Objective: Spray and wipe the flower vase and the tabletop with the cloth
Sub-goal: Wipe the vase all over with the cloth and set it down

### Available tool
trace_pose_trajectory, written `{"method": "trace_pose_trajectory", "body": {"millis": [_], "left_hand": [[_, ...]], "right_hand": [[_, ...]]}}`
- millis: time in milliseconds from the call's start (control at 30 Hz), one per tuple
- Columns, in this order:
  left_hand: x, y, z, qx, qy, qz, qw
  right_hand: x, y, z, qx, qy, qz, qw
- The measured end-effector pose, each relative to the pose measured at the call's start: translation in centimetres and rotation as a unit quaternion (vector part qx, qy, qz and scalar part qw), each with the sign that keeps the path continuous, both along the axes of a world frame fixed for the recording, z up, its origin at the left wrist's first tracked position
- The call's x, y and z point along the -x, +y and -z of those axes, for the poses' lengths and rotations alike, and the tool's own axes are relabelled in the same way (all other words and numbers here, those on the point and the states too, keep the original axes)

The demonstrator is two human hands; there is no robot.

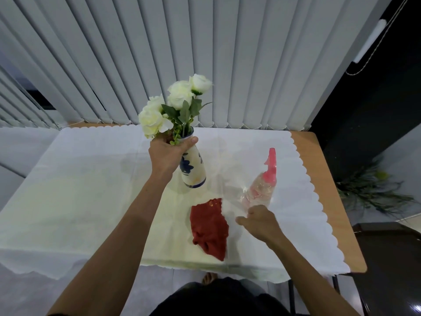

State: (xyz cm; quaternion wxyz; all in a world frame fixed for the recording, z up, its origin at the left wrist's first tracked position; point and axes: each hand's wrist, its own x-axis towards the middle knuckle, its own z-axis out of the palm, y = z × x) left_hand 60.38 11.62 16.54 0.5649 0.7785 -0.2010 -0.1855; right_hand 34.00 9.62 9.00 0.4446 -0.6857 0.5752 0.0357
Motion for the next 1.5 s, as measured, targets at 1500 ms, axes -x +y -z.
{"method": "trace_pose_trajectory", "body": {"millis": [1500], "left_hand": [[1.2, 3.0, -6.8, 0.029, -0.006, -0.114, 0.993]], "right_hand": [[-12.5, 0.2, -4.1, -0.005, -0.388, 0.118, 0.914]]}}
